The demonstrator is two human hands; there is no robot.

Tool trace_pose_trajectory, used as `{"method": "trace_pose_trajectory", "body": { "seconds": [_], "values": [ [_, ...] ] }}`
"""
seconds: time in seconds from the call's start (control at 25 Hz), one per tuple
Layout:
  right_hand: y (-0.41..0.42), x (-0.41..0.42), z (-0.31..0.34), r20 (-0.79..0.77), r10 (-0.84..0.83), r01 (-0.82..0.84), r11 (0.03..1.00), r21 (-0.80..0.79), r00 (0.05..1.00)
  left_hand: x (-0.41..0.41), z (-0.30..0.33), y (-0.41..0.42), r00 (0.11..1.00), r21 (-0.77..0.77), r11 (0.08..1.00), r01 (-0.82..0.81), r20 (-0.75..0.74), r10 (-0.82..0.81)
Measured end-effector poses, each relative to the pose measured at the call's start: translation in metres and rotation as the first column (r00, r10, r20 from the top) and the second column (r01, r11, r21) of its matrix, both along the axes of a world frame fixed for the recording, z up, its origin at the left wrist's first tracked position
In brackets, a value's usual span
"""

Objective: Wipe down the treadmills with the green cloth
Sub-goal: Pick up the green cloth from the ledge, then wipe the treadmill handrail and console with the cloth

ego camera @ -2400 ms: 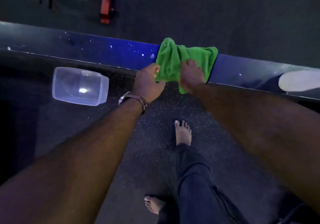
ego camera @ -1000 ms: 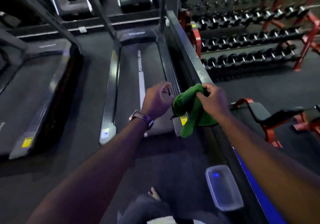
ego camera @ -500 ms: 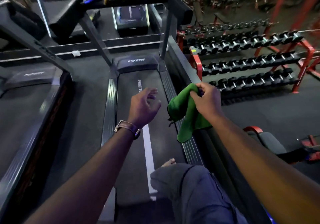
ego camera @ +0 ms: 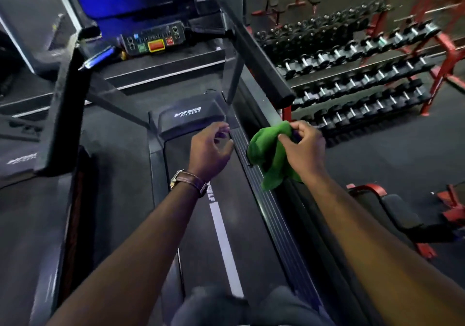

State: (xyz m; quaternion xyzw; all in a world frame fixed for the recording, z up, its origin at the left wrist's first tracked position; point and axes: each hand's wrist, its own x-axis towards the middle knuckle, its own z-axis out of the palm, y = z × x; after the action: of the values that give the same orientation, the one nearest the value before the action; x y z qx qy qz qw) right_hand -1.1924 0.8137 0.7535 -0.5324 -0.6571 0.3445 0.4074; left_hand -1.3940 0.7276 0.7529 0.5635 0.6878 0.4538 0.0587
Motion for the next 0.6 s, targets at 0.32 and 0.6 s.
{"method": "trace_pose_trajectory", "body": {
  "seconds": [0.32,0.6],
  "values": [
    [0.099,-0.094,0.026,0.069,-0.310,0.314,0.948,-0.058,0.948,-0.121,0.015,0.157,0.948,-0.081,0.953,0.292,-0.105,-0.299],
    [0.132,-0.152,0.031,0.095,-0.664,0.670,0.739,-0.066,0.742,-0.158,0.010,0.275,0.694,-0.150,0.718,0.680,-0.186,-0.695]
  ]
}}
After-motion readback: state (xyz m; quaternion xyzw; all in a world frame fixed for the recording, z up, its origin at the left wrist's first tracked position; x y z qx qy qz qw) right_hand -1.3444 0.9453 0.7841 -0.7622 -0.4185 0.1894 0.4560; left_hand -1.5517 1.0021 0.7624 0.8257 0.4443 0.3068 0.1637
